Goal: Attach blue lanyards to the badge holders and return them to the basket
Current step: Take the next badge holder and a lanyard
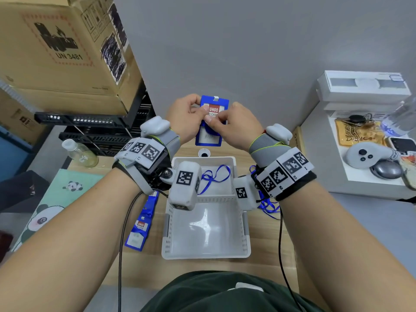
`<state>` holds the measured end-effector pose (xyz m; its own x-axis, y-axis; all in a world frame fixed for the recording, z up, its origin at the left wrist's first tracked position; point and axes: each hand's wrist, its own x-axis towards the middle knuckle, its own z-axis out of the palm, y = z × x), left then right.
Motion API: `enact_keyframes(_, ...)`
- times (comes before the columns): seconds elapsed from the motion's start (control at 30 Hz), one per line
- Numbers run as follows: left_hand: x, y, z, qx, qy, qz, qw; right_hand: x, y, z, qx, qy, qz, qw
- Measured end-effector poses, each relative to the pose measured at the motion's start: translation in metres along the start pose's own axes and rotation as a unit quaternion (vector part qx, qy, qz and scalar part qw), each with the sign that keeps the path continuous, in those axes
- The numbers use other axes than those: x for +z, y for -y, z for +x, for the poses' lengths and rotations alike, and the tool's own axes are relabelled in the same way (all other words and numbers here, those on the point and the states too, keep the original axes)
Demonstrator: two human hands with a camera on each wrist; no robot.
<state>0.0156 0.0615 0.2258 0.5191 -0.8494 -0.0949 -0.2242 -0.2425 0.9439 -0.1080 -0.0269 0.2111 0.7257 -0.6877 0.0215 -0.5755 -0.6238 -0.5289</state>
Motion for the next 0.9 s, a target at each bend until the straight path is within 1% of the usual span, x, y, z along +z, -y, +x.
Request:
enact_keyframes(0.07, 0.002, -0.001, -0.002, -0.008, -0.002, -0.007, 1.0, -0.002, 0.0, -0.001, -0.002, -0.006, 0.007, 1.0)
enact_keyframes(0.17, 0.003, -0.004, -0.005, -0.031, 0.001, -0.047, 0.998, -0.003, 0.003, -0.002, -0.015, -0.027, 0.03, 0.999)
enact_keyframes(0.23, 0.002, -0.005, -0.005, -0.033, 0.004, -0.056, 0.998, -0.002, 0.003, -0.003, -0.013, -0.016, 0.02, 1.0)
enact_keyframes(0.3, 0.001, -0.005, -0.005, -0.026, -0.004, -0.045, 0.999, -0.001, 0.004, -0.003, -0.008, -0.006, 0.006, 1.0)
enact_keyframes(0.43, 0.002, -0.005, -0.007, -0.018, 0.003, -0.038, 0.999, -0.002, 0.006, -0.005, -0.019, -0.051, 0.043, 0.998)
enact_keyframes(0.57, 0.001, -0.002, -0.005, -0.014, -0.001, -0.024, 1.0, 0.003, 0.006, -0.003, -0.036, -0.013, 0.018, 0.999)
enact_keyframes(0.67, 0.0, -0.001, -0.006, -0.014, -0.003, -0.01, 1.0, 0.004, 0.006, -0.001, -0.029, -0.002, -0.01, 1.0)
enact_keyframes(0.77, -0.001, 0.001, -0.005, -0.009, -0.018, 0.016, 1.0, 0.002, 0.006, -0.002, -0.022, -0.012, -0.028, 0.999)
enact_keyframes(0.9, -0.009, 0.001, -0.002, 0.0, -0.06, 0.065, 0.996, -0.002, 0.002, -0.006, -0.002, -0.008, -0.025, 1.0)
